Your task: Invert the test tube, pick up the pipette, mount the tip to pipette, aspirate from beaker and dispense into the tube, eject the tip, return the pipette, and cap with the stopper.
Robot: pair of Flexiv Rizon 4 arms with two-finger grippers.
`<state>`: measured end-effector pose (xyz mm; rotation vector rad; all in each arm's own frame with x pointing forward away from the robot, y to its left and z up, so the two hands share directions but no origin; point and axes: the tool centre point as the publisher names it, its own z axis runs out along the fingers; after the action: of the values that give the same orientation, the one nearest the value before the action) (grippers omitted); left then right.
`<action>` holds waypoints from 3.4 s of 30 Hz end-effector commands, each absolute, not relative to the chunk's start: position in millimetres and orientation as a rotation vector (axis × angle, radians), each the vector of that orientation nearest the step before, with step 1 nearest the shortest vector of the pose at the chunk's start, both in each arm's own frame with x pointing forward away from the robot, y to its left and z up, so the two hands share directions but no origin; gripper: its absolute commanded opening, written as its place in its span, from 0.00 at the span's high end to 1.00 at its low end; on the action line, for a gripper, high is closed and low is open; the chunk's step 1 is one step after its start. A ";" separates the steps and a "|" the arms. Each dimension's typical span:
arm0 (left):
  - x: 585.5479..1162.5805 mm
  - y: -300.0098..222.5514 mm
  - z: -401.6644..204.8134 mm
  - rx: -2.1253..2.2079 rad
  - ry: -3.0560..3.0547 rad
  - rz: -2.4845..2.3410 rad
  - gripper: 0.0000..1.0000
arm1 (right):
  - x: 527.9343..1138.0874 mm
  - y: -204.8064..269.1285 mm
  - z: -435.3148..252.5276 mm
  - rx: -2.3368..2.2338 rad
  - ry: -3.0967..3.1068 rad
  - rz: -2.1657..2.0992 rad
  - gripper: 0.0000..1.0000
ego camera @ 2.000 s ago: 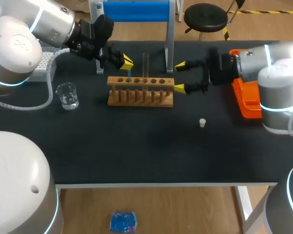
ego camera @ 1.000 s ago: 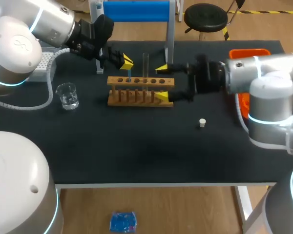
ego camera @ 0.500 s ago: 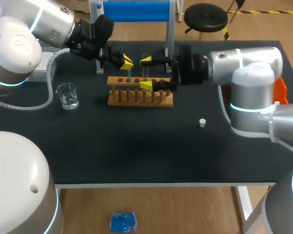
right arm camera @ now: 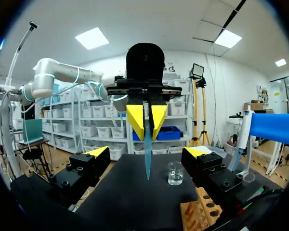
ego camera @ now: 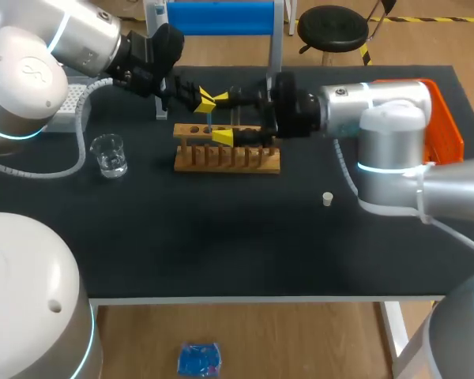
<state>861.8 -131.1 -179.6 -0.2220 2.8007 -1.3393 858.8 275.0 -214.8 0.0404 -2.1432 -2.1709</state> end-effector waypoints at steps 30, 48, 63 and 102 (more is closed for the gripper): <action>862.2 -130.4 -178.5 -0.221 2.807 -1.336 1.00 | 862.7 293.9 -213.7 0.090 -2.118 -2.160 1.00; 862.2 -130.4 -178.5 -0.221 2.807 -1.336 0.00 | 856.1 271.3 -212.3 0.099 -2.113 -2.172 1.00; 862.2 -130.4 -178.5 -0.221 2.807 -1.336 0.00 | 838.5 178.5 -225.4 0.068 -2.180 -2.157 1.00; 862.2 -130.4 -178.5 -0.221 2.807 -1.336 0.00 | 817.6 65.9 -252.5 0.027 -2.216 -2.202 1.00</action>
<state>862.0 -131.2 -179.7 -0.2217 2.8004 -1.3400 818.2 66.5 -253.2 0.0259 -2.2140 -2.2026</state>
